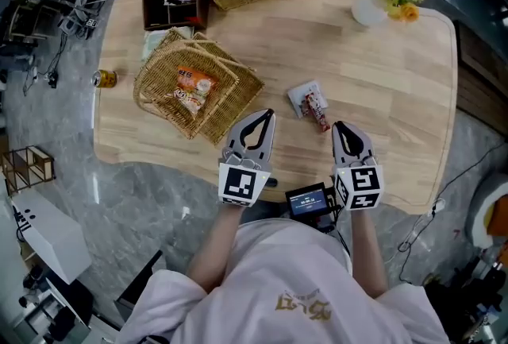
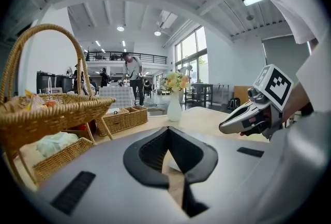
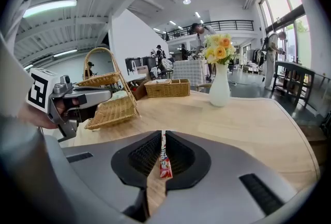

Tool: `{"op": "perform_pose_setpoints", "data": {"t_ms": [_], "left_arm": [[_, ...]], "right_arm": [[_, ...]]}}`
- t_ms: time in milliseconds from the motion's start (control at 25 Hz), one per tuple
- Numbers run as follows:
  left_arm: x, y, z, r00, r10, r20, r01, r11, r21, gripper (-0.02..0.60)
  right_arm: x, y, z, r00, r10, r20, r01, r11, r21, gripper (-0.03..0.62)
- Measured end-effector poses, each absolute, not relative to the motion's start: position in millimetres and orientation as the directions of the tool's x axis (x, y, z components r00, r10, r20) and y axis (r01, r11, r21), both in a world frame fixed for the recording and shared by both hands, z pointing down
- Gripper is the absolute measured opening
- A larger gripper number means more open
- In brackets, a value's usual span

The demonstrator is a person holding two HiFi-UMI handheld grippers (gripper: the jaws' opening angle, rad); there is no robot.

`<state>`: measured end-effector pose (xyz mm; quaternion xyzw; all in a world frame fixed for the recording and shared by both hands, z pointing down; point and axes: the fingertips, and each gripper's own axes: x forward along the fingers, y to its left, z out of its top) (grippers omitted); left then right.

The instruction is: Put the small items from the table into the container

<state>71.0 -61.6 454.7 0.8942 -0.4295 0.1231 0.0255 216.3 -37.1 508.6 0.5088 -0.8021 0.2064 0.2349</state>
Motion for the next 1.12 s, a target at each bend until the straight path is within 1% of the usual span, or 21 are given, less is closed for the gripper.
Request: {"op": "perform_pose_setpoints", "data": {"t_ms": [920,1000,1120], "left_arm": [[93,-56,535,0.607,-0.701,0.375,-0.755,-0.656,-0.002,-0.006],[94,-55,541,0.607,-0.693,0.388,-0.754,-0.657,0.006,-0.006],[95,-54,548,0.608,-0.685,0.401,-0.752,-0.659,0.016,-0.006]], "right_arm": [[223,-24,596,-0.375,-0.570,0.731,-0.906,0.392,-0.159,0.025],[221,-25,600,-0.384,-0.561,0.734,-0.902,0.397,-0.168,0.029],[218,-27,604,-0.392,-0.552,0.735,-0.898,0.405,-0.174,0.061]]}}
